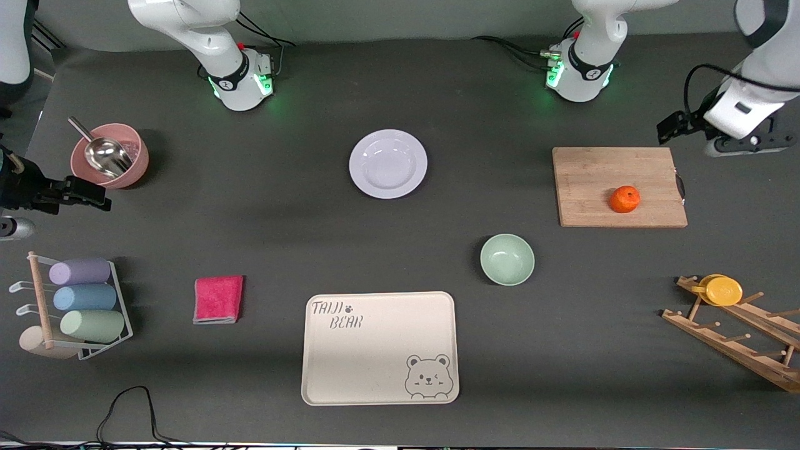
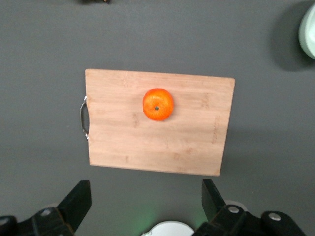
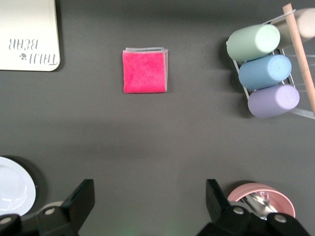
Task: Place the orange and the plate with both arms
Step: 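Lower the left gripper onto the orange on the cutting board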
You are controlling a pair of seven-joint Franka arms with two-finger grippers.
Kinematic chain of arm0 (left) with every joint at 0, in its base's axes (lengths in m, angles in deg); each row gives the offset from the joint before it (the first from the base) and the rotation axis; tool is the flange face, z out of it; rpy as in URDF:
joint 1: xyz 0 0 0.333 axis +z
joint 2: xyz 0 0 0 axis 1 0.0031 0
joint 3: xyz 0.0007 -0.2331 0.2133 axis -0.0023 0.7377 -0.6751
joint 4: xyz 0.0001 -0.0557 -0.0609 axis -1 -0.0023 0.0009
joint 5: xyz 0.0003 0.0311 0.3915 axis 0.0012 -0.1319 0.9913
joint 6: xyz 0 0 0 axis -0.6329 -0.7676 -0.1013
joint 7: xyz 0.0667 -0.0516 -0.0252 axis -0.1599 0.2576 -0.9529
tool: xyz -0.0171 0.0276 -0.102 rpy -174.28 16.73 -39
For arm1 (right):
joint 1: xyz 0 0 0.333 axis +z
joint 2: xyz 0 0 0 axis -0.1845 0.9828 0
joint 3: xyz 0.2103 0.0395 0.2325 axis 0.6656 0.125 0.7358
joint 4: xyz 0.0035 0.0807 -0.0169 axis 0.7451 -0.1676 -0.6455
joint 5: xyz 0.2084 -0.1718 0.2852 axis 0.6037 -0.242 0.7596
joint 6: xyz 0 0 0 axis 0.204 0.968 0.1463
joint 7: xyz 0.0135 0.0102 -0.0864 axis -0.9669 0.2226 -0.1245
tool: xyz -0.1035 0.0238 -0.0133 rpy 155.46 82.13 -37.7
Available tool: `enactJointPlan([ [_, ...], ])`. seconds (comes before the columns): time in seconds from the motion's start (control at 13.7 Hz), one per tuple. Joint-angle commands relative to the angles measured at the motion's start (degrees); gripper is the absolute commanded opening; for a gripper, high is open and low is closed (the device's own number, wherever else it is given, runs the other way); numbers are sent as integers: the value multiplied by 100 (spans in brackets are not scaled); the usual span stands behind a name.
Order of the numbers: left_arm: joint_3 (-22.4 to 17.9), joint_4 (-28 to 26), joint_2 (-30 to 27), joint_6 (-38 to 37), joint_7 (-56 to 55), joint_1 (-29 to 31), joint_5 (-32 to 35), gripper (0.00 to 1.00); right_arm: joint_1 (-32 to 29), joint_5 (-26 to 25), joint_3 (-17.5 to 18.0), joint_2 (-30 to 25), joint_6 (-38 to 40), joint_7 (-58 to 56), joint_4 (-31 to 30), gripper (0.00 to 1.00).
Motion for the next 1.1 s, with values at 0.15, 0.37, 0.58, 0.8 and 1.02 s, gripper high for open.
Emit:
enactJointPlan([
  [0.15, 8, -791, 485, 1376, -34, 169, -67, 100, 18, -56, 28, -1707, -569, 12, -1854, 100],
  [0.37, 8, -913, 1162, 2104, -34, 196, -67, 100, 18, -56, 55, -2305, -578, 82, -2365, 100],
  [0.58, 8, -1186, 1768, 2975, -34, 274, -59, 100, 18, -56, 55, -2868, -718, 83, -2988, 100],
  [0.8, 8, -1204, 2270, 3468, -34, 275, -59, 100, 18, -56, 72, -3125, -859, 83, -3351, 100],
  [1.02, 8, -1204, 2464, 3601, -34, 266, -59, 100, 122, -47, 72, -2993, -789, 4, -3342, 100],
])
